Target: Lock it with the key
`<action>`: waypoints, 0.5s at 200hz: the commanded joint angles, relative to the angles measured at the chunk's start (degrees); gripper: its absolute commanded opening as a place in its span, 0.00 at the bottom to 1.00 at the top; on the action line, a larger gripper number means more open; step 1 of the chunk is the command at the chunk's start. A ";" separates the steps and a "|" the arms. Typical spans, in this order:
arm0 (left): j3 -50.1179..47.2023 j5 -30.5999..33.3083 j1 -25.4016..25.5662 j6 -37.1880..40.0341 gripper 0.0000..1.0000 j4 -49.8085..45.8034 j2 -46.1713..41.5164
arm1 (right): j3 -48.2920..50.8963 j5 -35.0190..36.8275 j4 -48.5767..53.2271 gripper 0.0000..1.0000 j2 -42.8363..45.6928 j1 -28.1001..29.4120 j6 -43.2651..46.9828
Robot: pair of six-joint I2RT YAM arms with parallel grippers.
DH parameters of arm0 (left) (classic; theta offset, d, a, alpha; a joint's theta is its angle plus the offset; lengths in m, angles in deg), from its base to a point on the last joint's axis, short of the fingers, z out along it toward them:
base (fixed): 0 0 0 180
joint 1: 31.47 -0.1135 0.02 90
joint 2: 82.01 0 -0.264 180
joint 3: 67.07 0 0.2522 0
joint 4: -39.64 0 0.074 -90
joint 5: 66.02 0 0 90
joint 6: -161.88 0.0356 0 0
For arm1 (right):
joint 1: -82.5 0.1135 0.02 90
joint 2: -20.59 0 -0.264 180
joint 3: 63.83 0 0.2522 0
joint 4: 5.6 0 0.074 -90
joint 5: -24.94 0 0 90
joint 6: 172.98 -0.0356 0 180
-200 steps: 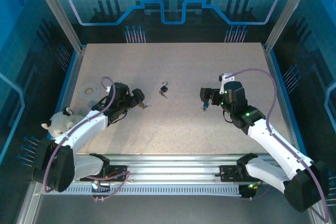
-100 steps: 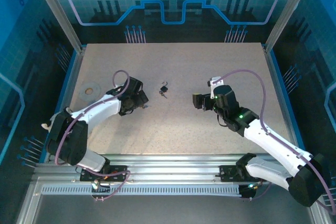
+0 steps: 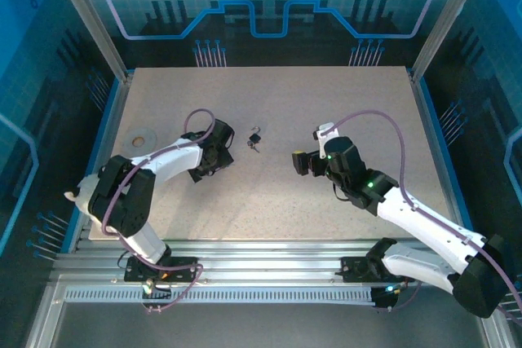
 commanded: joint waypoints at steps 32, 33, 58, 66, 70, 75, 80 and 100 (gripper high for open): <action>4.57 2.21 0.20 -1.85 0.81 -2.14 4.81 | -0.45 3.58 -0.92 1.00 0.52 3.26 2.41; 4.62 2.26 0.22 -1.92 0.81 -2.14 4.84 | -0.45 3.67 -0.91 1.00 0.52 3.33 2.42; 5.26 2.58 0.25 -2.24 0.77 -1.88 5.95 | -0.59 4.83 -0.94 1.00 0.74 4.30 2.94; 5.53 2.49 0.25 -2.32 0.77 -1.96 6.39 | -0.55 5.15 -0.98 1.00 0.94 4.73 3.12; 5.70 2.49 0.25 -2.33 0.77 -1.96 6.56 | -0.55 5.37 -1.06 1.00 1.02 4.85 3.21; 5.79 2.55 0.25 -2.41 0.77 -1.88 6.79 | -0.52 5.59 -1.07 1.00 1.12 5.04 3.30; 5.88 2.51 0.24 -2.45 0.76 -1.86 7.03 | -0.54 5.77 -1.11 1.00 1.21 5.12 3.38; 6.21 2.53 0.25 -2.52 0.74 -1.61 7.98 | -0.45 6.23 -1.34 1.00 1.70 5.59 3.65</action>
